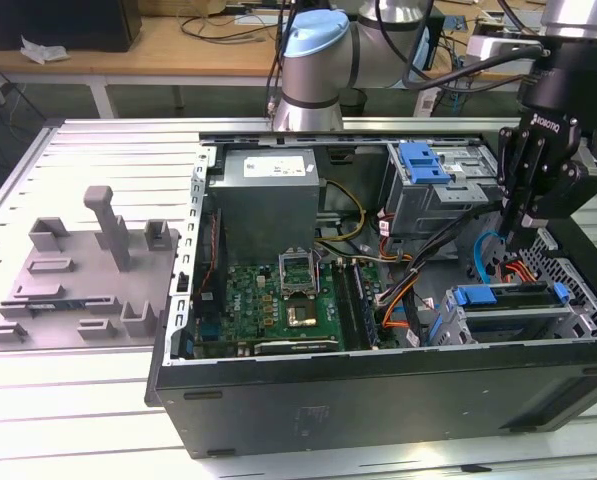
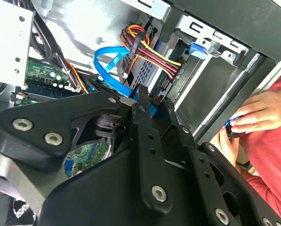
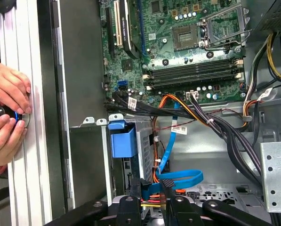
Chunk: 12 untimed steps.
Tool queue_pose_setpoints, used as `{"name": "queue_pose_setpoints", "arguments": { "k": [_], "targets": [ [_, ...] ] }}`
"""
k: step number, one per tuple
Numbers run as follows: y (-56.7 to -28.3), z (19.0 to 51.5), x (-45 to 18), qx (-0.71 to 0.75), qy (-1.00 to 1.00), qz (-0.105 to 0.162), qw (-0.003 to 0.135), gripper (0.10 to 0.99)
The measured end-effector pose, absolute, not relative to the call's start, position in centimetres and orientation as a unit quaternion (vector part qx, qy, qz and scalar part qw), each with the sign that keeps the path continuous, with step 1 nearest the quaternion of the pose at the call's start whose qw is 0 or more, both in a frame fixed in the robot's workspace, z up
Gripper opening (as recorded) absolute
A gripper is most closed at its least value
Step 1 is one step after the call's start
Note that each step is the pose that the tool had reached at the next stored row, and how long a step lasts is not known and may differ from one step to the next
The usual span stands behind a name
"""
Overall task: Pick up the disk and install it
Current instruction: 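Insert the second disk wire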
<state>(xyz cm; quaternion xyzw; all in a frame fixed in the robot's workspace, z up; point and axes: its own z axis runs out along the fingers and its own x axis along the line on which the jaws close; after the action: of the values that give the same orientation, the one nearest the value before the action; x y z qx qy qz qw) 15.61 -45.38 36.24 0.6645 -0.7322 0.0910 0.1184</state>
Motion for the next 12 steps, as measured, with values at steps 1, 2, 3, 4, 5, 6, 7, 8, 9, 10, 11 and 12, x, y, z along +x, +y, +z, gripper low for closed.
{"name": "queue_pose_setpoints", "arguments": {
  "k": [1, 2, 3, 4, 5, 6, 7, 8, 9, 10, 11, 12],
  "targets": [
    [-45.38, 36.23, 15.61, 0.664, -0.732, 0.091, 0.118, 0.302],
    [-45.38, 36.23, 15.6, 0.664, -0.732, 0.091, 0.119, 0.302],
    [-45.38, 36.22, 15.6, 0.664, -0.733, 0.091, 0.119, 0.286],
    [-45.38, 36.22, 15.6, 0.664, -0.733, 0.091, 0.119, 0.22],
    [-45.38, 36.2, 15.6, 0.664, -0.733, 0.091, 0.119, 0.22],
    [-45.38, 36.19, 15.6, 0.663, -0.733, 0.092, 0.119, 0.165],
    [-45.38, 36.18, 15.6, 0.663, -0.733, 0.092, 0.119, 0.165],
    [-45.38, 36.18, 15.6, 0.663, -0.733, 0.092, 0.119, 0.165],
    [-45.38, 36.16, 15.6, 0.663, -0.734, 0.092, 0.119, 0.165],
    [-45.38, 36.16, 15.6, 0.662, -0.734, 0.092, 0.12, 0.165],
    [-45.38, 36.15, 15.6, 0.662, -0.734, 0.092, 0.12, 0.165],
    [-45.38, 36.13, 15.6, 0.661, -0.735, 0.092, 0.12, 0.165]
  ]
}}
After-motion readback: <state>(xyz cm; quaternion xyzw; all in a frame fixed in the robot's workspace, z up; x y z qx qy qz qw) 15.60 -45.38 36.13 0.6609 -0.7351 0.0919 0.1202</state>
